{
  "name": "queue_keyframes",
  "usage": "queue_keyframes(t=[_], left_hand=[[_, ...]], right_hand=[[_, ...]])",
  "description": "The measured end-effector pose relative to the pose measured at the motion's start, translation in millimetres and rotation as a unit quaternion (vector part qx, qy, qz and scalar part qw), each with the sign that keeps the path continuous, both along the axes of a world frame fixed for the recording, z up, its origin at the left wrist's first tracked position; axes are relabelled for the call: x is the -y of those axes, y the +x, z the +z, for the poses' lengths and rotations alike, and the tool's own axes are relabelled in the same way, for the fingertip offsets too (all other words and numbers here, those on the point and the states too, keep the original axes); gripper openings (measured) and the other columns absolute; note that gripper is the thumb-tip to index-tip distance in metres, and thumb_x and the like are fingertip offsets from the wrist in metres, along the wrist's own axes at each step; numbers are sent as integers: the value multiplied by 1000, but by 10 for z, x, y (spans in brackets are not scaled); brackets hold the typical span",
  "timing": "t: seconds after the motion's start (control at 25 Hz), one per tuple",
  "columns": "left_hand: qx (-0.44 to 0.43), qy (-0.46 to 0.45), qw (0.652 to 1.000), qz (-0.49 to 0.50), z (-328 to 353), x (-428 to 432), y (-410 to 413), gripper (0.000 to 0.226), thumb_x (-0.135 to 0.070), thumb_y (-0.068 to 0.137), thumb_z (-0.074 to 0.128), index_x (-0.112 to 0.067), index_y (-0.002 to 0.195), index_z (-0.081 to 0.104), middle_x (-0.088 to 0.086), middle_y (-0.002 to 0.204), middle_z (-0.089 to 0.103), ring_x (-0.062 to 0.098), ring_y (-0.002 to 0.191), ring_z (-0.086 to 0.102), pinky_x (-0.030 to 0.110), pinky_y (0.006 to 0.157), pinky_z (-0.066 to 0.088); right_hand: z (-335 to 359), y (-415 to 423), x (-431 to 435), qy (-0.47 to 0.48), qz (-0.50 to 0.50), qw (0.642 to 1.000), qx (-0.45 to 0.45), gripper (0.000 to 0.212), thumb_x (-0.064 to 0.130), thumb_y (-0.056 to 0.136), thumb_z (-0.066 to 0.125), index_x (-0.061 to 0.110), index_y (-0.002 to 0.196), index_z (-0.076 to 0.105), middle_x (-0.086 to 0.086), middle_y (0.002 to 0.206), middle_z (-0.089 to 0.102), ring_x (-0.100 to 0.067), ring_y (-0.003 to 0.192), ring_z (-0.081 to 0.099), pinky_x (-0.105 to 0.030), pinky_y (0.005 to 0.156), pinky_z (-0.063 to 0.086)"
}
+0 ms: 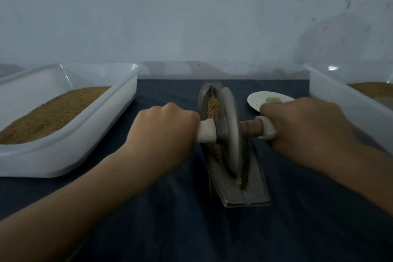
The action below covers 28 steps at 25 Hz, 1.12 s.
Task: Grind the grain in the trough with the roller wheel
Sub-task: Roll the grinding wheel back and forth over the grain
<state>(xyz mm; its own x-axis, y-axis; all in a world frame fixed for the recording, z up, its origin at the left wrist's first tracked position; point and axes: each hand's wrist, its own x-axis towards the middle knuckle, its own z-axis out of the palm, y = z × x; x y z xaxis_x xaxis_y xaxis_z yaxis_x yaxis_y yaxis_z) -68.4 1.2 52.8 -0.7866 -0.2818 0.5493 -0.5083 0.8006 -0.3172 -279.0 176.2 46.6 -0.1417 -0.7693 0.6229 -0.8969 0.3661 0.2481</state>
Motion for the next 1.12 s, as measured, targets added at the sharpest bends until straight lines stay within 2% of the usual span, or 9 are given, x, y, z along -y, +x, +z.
queue_keyframes(t=[0.16,0.32,0.48,0.56,0.68,0.8,0.92,1.0,1.12], left_hand=[[19,85,991,97,75,366,-512,5,-23,89,60,-18,90,60,-1,72,40,22,61,39,35,57,33],[36,120,989,75,43,382,-434,5,-28,87,61,-24,87,60,-4,71,40,19,59,39,34,57,34],[19,29,999,-14,-40,99,-3,62,-37,61,77,-34,61,16,-14,55,18,6,43,13,17,46,8],[25,18,1000,5,-54,123,-72,53,-36,62,77,-34,61,24,-13,56,17,8,44,13,18,46,10],[15,36,997,71,2,306,-451,5,-25,83,65,-23,82,61,-3,65,36,20,55,44,32,52,32],[59,81,990,95,286,490,-750,16,-20,90,57,-18,102,67,6,92,61,31,85,63,38,64,42],[55,74,993,69,143,327,-481,9,-29,84,66,-24,91,64,-3,74,50,21,63,50,34,56,37],[24,43,999,15,-15,69,-133,36,-34,67,78,-28,67,42,-9,58,24,10,45,20,24,44,20],[-17,-9,999,-25,62,12,-65,58,-28,46,84,-28,62,28,-9,53,11,8,45,-2,15,49,6]], right_hand=[[218,-106,672,75,-113,989,63,20,32,86,67,28,81,49,4,76,55,-27,71,56,-29,55,31],[238,-144,616,112,-109,987,44,24,37,87,66,30,76,46,8,72,49,-16,59,45,-27,51,28],[81,16,64,11,24,999,-39,18,41,68,50,30,65,36,17,58,11,-1,48,7,-15,49,10],[77,-11,111,5,14,999,-49,15,42,64,46,30,63,36,17,59,9,-3,48,4,-14,51,9],[72,-91,548,63,-97,991,64,18,31,81,61,29,73,45,9,64,41,-18,54,38,-26,50,27],[215,-194,828,103,-131,974,152,8,28,86,65,29,90,58,-1,91,63,-25,80,57,-34,64,40],[155,-152,549,94,-96,988,79,17,33,83,61,31,74,47,9,74,51,-17,61,45,-29,53,33],[31,-6,178,28,-33,999,-12,17,39,74,52,31,68,38,13,60,26,-11,49,22,-20,45,18],[-21,-50,-28,24,16,1000,1,18,43,70,52,34,71,37,14,57,24,-17,47,27,-18,49,12]])
